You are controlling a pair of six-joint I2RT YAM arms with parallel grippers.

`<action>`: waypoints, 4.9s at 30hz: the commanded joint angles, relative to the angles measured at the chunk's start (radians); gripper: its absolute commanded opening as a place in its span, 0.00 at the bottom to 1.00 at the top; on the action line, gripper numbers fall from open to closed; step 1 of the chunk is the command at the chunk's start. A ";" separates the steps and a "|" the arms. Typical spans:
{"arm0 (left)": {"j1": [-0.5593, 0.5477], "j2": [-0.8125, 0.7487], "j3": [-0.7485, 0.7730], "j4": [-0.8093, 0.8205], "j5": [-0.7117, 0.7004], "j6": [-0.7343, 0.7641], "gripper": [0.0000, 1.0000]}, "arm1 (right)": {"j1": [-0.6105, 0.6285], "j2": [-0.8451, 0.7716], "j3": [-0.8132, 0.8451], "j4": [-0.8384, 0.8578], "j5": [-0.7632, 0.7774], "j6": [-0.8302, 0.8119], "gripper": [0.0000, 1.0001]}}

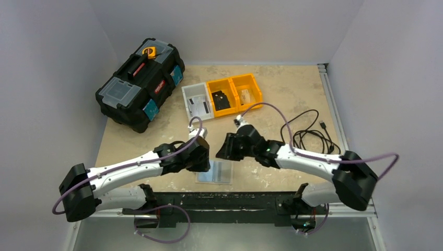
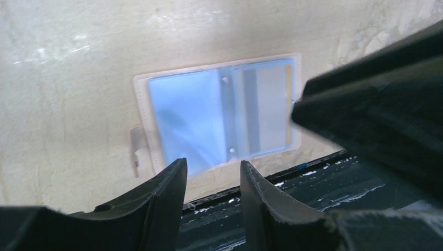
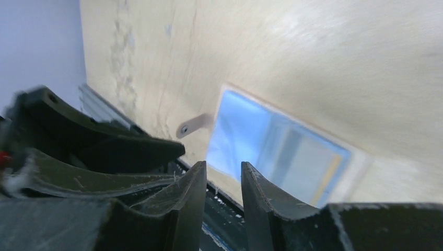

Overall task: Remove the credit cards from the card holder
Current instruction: Remove the credit card from the card holder.

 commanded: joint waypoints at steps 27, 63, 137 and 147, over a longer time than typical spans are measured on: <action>-0.216 0.647 0.332 0.041 -0.080 0.107 0.41 | -0.189 -0.394 -0.234 -0.256 0.155 0.026 0.34; -0.131 0.281 0.113 0.209 -0.024 -0.013 0.13 | -0.035 0.038 -0.075 0.035 0.031 0.009 0.30; 0.092 0.379 0.025 0.287 0.244 -0.022 0.22 | -0.038 0.059 -0.065 -0.164 0.171 -0.057 0.19; 0.111 0.333 -0.022 0.262 0.214 -0.032 0.23 | -0.040 0.105 -0.056 -0.152 0.151 -0.072 0.18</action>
